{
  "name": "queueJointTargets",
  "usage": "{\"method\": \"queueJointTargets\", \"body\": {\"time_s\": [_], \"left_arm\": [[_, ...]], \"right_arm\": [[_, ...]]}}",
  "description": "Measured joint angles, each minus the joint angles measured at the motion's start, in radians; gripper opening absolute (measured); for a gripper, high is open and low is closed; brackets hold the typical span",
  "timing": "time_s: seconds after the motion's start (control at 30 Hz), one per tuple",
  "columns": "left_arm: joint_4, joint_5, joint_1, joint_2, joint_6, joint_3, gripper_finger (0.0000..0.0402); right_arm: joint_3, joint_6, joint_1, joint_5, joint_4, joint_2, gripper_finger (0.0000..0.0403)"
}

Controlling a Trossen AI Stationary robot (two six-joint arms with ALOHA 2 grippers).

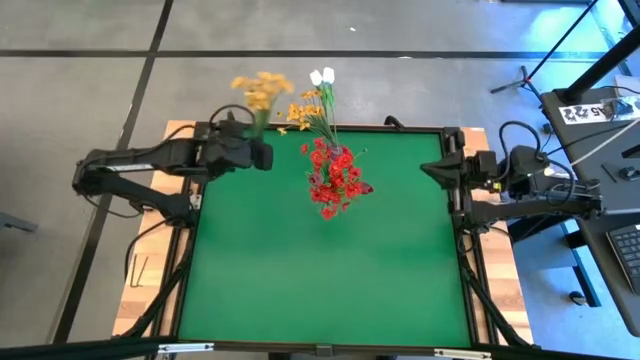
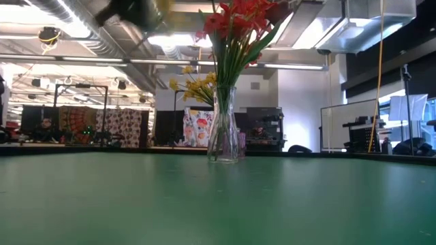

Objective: Sort flowers into vase by color
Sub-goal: Put the yellow flower into the purple vase

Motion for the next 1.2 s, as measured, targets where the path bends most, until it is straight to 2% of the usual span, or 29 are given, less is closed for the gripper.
{"method": "queueJointTargets", "body": {"time_s": [0.1, 0.2, 0.33, 0.43, 0.5, 0.73, 0.87, 1.03, 1.2], "left_arm": [[0.302, 0.035, -0.067, -0.007, 0.286, 0.003, 0.0006], [0.572, 0.118, -0.123, -0.007, 0.555, 0.003, 0.0006], [0.82, 0.227, -0.174, -0.004, 0.732, 0.004, 0.0006], [0.941, 0.336, -0.185, 0.003, 0.775, 0.005, 0.0006], [0.997, 0.382, -0.184, 0.022, 0.778, 0.005, 0.0006], [1.162, 0.456, -0.181, 0.142, 0.841, 0.005, 0.0006], [1.174, 0.516, -0.181, 0.191, 0.838, 0.035, 0.0006], [1.174, 0.559, -0.188, 0.239, 0.842, 0.081, 0.0005], [1.175, 0.566, -0.188, 0.247, 0.863, 0.096, 0.0005]], "right_arm": [[0.0, -0.011, 0.0, -0.038, 0.075, 0.034, 0.001], [0.0, 0.005, 0.0, 0.014, 0.168, 0.076, 0.001], [0.0, 0.015, -0.001, 0.077, 0.281, 0.155, 0.001], [0.002, 0.016, -0.001, 0.048, 0.378, 0.225, 0.0013], [0.041, 0.036, 0.0, 0.018, 0.382, 0.279, 0.0026], [0.307, 0.04, 0.0, -0.023, 0.173, 0.521, 0.012], [0.432, 0.029, 0.0, -0.023, 0.059, 0.635, 0.0157], [0.499, 0.01, 0.0, -0.038, 0.044, 0.744, 0.0169], [0.524, 0.012, 0.0, -0.075, 0.078, 0.792, 0.0157]]}}
